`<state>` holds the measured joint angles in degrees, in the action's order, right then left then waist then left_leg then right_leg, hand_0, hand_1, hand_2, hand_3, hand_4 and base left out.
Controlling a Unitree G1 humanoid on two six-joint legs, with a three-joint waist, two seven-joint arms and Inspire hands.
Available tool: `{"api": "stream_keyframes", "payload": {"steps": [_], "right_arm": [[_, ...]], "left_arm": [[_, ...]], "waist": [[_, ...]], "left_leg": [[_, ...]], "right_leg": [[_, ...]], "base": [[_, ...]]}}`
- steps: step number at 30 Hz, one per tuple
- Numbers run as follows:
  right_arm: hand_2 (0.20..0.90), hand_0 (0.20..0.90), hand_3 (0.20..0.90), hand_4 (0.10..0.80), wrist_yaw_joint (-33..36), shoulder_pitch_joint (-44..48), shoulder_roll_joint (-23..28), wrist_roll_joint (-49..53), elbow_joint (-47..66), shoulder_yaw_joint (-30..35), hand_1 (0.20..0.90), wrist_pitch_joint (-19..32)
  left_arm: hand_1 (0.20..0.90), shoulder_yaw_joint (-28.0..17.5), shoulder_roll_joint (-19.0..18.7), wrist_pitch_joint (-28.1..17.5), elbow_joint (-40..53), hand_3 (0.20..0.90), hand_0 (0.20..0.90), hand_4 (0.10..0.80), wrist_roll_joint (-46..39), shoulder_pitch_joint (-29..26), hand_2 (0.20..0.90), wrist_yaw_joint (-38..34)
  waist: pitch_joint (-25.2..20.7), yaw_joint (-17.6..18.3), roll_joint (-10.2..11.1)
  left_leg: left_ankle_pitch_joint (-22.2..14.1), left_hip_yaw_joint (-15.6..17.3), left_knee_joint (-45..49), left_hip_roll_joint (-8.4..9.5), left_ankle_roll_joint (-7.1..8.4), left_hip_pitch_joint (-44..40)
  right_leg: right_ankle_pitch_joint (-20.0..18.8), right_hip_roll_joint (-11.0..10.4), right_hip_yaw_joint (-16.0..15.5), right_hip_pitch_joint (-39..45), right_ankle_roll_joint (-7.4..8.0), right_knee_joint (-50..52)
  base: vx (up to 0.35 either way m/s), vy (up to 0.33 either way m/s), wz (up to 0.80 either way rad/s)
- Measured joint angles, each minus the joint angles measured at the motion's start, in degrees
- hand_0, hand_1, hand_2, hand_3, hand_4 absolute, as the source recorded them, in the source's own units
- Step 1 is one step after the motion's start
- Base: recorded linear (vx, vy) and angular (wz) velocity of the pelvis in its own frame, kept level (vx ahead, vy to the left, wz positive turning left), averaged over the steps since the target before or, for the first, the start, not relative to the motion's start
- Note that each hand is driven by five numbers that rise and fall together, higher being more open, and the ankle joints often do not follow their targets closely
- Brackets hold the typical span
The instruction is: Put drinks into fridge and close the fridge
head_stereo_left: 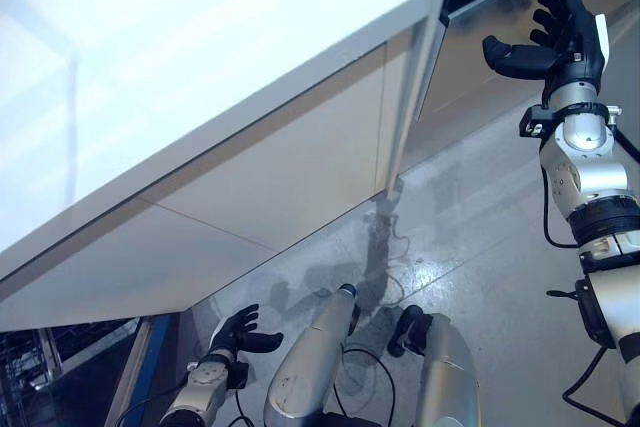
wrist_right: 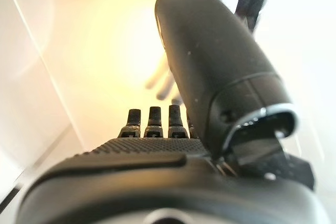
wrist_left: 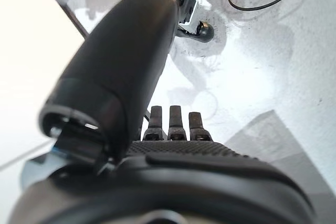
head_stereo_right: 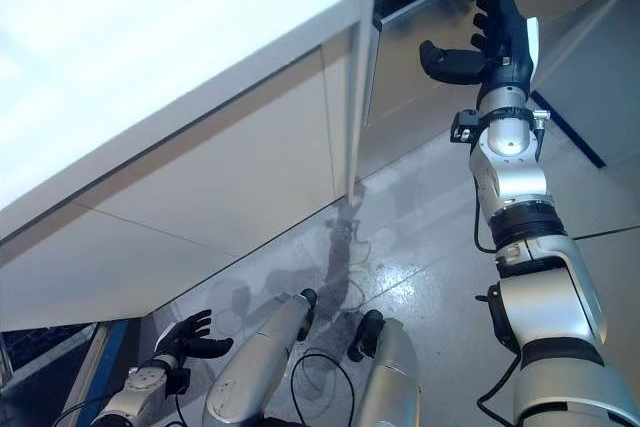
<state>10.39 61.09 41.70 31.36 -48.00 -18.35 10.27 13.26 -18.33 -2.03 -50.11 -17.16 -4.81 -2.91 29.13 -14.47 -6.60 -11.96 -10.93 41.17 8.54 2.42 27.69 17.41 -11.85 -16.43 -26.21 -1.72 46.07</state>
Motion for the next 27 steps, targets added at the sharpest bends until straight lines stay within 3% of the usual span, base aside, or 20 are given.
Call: {"api": "stream_keyframes", "payload": {"steps": [8,14,15,20,27], "right_arm": [[0.9,0.9,0.9,0.8,2.1,0.3,-0.8,0.0,-3.0,0.3,0.9,-0.1],[0.9,0.9,0.9,0.8,4.8,-0.6,-1.1,0.3,0.9,2.0,0.9,0.2],[0.9,0.9,0.9,0.8,4.5,-2.5,-1.3,4.1,5.6,4.1,0.9,0.2],[0.9,0.9,0.9,0.8,2.9,-9.8,-2.0,7.2,16.6,9.5,0.9,0.1],[0.9,0.9,0.9,0.8,-3.4,-23.6,-1.1,7.9,20.8,15.3,0.9,-3.7]], "left_arm": [[0.9,-0.6,-0.3,-0.1,-1.4,0.9,0.9,0.8,1.3,0.9,0.9,0.6],[0.9,-0.6,-0.5,-0.6,-2.5,0.9,0.9,0.8,3.0,1.1,0.9,2.5],[0.9,-0.6,-0.5,-0.7,-2.8,0.9,0.9,0.8,3.1,1.2,0.9,3.4],[0.9,-1.2,-0.9,-1.0,-2.0,0.9,0.9,0.8,3.0,1.8,0.9,5.5],[0.9,-3.7,-2.8,0.8,-1.9,0.9,0.9,0.8,2.5,2.8,0.9,12.3]], "waist": [[0.0,-1.4,0.1],[-0.2,-1.0,1.3],[-0.3,-0.7,1.9],[-1.6,1.4,4.6],[-6.5,7.4,8.6]], "left_leg": [[0.3,-0.8,-1.8,0.15,-0.89,-3.5],[1.3,-0.2,-4.9,-1.12,-1.04,-5.8],[1.5,0.4,-6.6,-2.17,-1.22,-7.6],[2.3,3.1,-11.1,-3.69,-1.91,-11.4],[5.7,7.8,-22.7,-5.59,-3.57,-19.0]], "right_leg": [[0.5,-0.3,-1.8,4.7,-0.05,-2.3],[-1.2,0.8,-1.9,6.9,0.23,-6.1],[-2.3,1.6,-1.3,8.5,0.52,-8.5],[-4.5,3.1,1.1,11.3,1.49,-13.8],[-11.4,6.0,5.8,17.4,3.46,-27.8]], "base": [[0.049,-0.047,0.12],[-0.01,-0.016,-0.06],[0.025,-0.003,-0.25],[0.005,-0.022,-0.29],[-0.021,-0.06,-0.41]]}}
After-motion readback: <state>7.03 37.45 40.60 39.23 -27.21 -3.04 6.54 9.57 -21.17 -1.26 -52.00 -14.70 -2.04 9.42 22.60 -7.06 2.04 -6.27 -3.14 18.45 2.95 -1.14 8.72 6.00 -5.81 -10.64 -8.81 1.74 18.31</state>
